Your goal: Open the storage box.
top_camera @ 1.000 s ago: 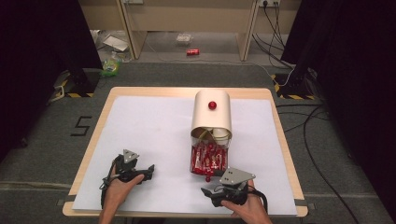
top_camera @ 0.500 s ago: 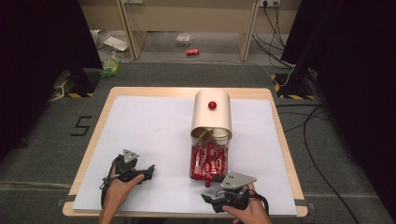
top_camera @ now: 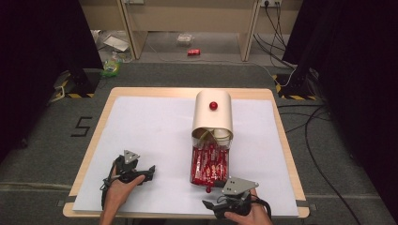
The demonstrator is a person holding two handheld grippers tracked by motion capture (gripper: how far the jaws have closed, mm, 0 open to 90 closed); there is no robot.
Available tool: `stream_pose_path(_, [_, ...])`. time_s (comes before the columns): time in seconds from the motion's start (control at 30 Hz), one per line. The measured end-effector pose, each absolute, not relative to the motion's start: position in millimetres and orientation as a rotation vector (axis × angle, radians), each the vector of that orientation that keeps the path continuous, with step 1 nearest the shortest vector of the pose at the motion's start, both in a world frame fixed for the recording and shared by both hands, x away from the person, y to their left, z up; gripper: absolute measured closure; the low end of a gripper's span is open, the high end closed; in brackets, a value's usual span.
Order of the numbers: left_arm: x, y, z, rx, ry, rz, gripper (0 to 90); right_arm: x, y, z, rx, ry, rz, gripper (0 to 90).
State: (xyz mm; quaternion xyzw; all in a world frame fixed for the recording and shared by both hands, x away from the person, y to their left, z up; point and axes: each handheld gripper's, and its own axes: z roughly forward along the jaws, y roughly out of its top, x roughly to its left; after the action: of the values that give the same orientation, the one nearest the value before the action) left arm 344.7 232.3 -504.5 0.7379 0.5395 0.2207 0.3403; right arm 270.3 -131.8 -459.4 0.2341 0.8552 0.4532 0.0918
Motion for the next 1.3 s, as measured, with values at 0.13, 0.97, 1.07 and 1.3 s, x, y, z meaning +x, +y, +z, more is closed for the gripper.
stream_pose_path(0.13, [344.7, 232.3, -504.5, 1.921, 1.404, 0.575, 7.4, 270.3, -131.3, -458.9, 0.699, 2.536, 1.338, 27.5])
stream_pose_path(0.97, [344.7, 232.2, -504.5, 1.921, 1.404, 0.575, 7.3, 280.9, -141.7, -443.5, 0.783, 2.354, 1.374, 32.7])
stream_pose_path(1.07, [344.8, 232.2, -504.5, 1.921, 1.404, 0.575, 7.3, 285.4, -141.4, -443.0, 0.819, 2.322, 1.365, 34.7])
stream_pose_path(1.3, [344.9, 232.2, -504.5, 1.922, 1.405, 0.574, 7.3, 295.7, -140.6, -442.1, 0.856, 2.277, 1.352, 40.1])
